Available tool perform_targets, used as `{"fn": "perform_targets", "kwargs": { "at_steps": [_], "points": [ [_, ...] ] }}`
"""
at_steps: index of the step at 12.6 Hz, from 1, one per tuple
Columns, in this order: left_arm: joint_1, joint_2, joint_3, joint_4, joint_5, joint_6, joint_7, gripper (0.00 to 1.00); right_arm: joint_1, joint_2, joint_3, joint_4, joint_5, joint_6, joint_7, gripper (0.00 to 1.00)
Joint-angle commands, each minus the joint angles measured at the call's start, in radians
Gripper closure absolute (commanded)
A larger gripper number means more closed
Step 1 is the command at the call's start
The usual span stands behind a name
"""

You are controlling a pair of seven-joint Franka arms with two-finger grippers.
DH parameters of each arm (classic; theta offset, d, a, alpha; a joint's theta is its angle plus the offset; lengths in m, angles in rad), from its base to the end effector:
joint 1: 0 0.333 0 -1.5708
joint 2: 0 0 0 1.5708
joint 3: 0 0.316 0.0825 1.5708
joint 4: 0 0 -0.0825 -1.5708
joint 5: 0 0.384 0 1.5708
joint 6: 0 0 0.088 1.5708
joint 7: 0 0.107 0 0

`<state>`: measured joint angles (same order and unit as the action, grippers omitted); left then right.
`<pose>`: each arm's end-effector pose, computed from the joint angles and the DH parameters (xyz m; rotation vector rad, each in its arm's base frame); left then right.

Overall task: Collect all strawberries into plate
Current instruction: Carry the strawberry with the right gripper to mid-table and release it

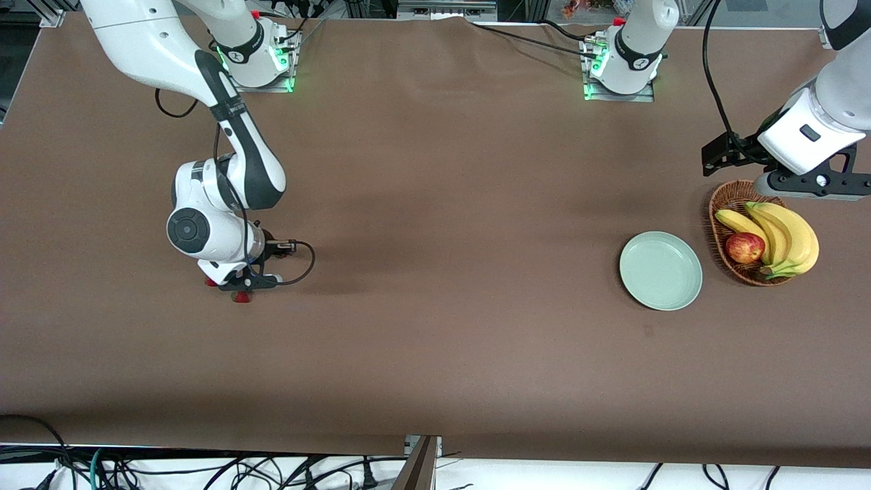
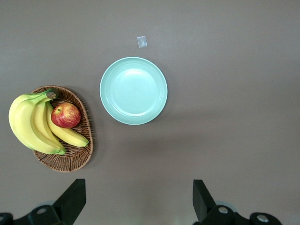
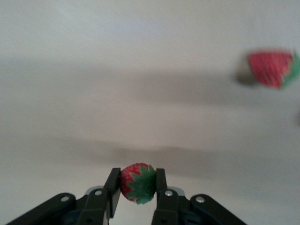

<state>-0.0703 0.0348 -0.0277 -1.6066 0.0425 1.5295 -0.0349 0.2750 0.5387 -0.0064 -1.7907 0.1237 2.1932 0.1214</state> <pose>0.5556 -0.0497 0.5851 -3.0866 0.0984 0.1683 0.6170 0.1747 0.2399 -3.0670 -0.1056 0.2325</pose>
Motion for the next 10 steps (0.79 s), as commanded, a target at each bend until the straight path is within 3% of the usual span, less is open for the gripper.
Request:
{"fn": "perform_targets", "kwargs": {
  "at_steps": [1, 3, 6, 10],
  "points": [
    [0.007, 0.004, 0.0, 0.023, -0.021, -0.022, 0.021, 0.0, 0.061, 0.075, 0.023, 0.172, 0.019, -0.035, 0.111, 0.82],
    [0.007, 0.004, 0.0, 0.023, -0.021, -0.022, 0.021, 0.0, 0.128, 0.139, 0.025, 0.262, 0.046, -0.021, 0.222, 0.82],
    [0.007, 0.004, 0.0, 0.023, -0.021, -0.022, 0.021, 0.0, 0.231, 0.275, 0.031, 0.455, 0.206, 0.022, 0.329, 0.81],
    [0.007, 0.004, 0.0, 0.023, -0.021, -0.022, 0.021, 0.0, 0.383, 0.403, 0.052, 0.553, 0.31, 0.348, 0.544, 0.81]
  ]
}}
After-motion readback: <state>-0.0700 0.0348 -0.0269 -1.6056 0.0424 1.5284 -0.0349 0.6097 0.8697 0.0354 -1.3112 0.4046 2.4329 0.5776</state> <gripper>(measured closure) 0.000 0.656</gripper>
